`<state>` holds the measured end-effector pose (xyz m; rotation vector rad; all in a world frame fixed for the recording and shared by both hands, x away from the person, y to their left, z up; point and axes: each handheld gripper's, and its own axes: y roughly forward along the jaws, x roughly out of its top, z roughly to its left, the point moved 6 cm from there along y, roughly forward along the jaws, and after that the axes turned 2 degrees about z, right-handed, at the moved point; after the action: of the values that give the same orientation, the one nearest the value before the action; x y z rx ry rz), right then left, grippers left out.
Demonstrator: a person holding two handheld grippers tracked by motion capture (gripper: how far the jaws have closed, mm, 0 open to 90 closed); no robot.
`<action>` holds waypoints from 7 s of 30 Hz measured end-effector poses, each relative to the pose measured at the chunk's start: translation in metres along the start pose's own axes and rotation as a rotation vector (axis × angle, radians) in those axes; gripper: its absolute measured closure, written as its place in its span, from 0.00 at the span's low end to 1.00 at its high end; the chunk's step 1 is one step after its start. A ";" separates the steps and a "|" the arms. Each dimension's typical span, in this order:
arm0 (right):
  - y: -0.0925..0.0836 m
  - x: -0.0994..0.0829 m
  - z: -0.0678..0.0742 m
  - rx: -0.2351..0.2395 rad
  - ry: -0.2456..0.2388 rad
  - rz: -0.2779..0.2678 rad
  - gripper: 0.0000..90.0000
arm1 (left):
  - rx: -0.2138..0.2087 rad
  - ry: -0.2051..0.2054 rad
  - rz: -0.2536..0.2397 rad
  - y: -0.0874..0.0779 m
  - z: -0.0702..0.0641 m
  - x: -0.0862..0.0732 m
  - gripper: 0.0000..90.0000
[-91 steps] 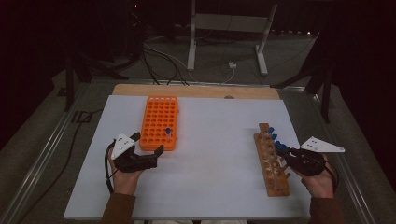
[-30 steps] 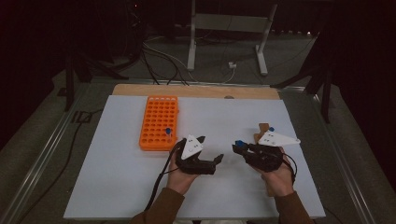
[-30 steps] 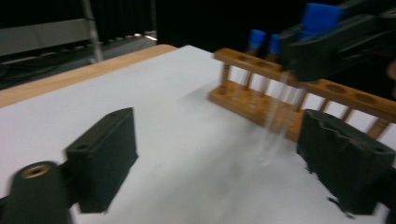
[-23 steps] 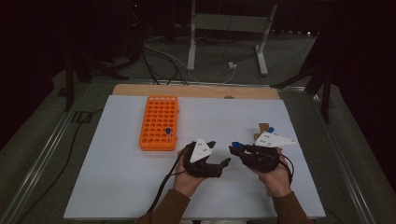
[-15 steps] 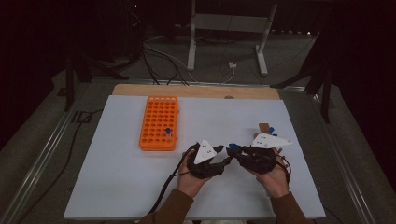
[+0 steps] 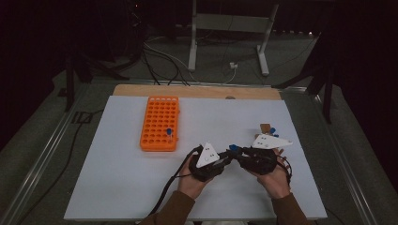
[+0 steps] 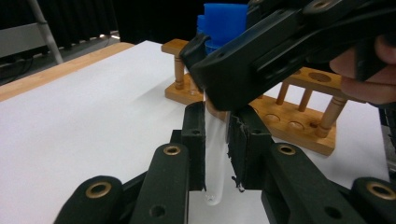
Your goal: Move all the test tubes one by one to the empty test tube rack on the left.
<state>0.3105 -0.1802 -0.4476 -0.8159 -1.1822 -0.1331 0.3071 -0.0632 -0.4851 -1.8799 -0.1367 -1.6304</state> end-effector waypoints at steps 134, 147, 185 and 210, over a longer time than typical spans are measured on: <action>-0.060 0.008 -0.045 -0.155 0.033 -0.207 0.00 | 0.444 -0.296 0.069 -0.112 0.151 -0.086 0.51; -0.073 0.003 -0.060 -0.211 0.045 -0.212 0.00 | 0.376 -0.308 -0.041 -0.134 0.140 -0.063 0.01; -0.066 -0.066 -0.114 -0.376 0.069 0.061 0.81 | 0.368 -0.282 -0.133 -0.145 0.126 -0.038 0.01; -0.077 -0.052 -0.108 -0.378 0.050 0.044 0.85 | 0.382 -0.270 -0.130 -0.146 0.126 -0.036 0.01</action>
<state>0.3345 -0.3189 -0.4688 -1.1623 -1.1062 -0.3455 0.3375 0.1293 -0.4646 -1.8054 -0.6494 -1.3094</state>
